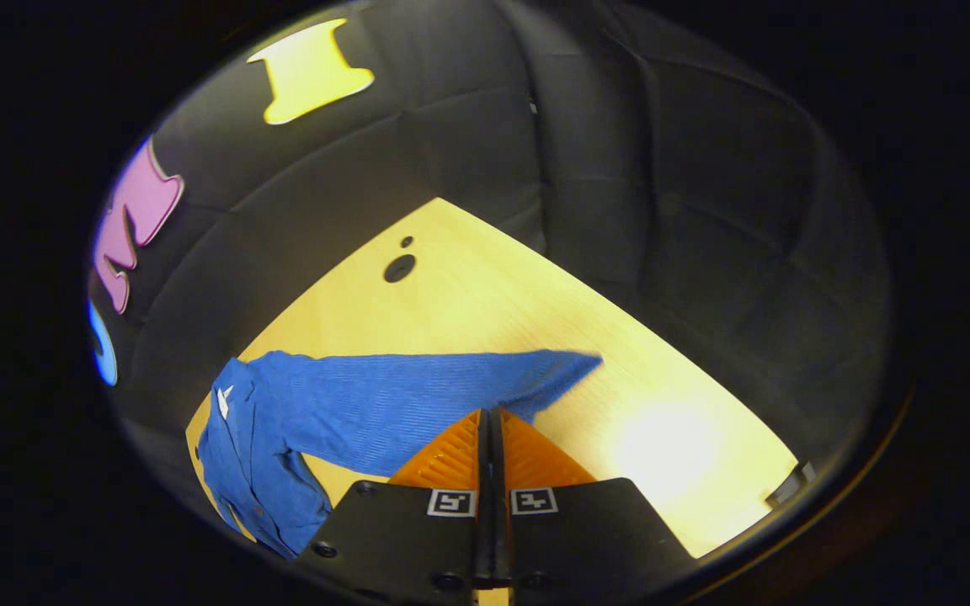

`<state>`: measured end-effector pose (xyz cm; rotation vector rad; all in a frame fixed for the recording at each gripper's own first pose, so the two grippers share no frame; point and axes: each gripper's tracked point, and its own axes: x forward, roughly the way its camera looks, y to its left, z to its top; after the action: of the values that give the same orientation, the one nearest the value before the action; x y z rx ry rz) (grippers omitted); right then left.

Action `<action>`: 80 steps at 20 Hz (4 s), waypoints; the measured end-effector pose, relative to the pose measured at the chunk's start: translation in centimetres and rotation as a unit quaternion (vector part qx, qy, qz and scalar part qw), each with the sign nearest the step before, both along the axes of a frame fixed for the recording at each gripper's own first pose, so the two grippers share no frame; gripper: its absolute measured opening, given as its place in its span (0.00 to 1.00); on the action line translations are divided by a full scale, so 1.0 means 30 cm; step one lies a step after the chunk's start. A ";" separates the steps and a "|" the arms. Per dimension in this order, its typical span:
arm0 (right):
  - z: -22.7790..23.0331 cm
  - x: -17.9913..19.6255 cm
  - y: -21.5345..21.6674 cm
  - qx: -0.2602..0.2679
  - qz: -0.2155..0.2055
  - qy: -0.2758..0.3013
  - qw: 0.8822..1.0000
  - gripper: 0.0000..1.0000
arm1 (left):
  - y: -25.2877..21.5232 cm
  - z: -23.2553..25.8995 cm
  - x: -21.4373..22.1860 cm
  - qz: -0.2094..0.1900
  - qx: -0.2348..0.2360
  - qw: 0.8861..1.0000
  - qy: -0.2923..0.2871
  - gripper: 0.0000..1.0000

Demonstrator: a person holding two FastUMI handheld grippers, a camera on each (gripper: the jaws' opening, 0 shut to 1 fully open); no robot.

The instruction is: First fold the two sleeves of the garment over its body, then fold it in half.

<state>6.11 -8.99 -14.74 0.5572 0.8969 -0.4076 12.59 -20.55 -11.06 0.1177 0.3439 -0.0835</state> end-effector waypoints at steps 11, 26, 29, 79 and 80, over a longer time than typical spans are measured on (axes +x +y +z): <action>0.241 0.286 0.464 0.017 0.130 -0.073 0.989 0.01 | 0.231 -0.028 -0.096 0.075 -0.012 0.997 0.006 0.82; 0.443 0.462 1.238 0.031 0.277 -0.121 0.953 0.01 | 0.687 -0.097 -0.326 0.178 -0.027 0.983 0.031 0.82; 0.434 0.481 1.421 0.039 0.303 -0.119 0.945 0.00 | 0.771 -0.105 -0.371 0.192 -0.030 0.980 0.035 0.83; 0.334 -0.390 1.694 -0.005 0.560 -0.238 0.793 0.98 | 1.776 -1.046 -0.348 0.423 -0.125 0.850 0.289 0.83; 0.325 -0.402 1.684 0.004 0.556 -0.231 0.799 0.98 | 1.781 -1.050 -0.336 0.417 -0.127 0.850 0.295 0.79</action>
<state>-5.94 41.53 -5.00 0.0464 0.6081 0.7867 2.51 32.87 -42.56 -0.3390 0.9720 0.7162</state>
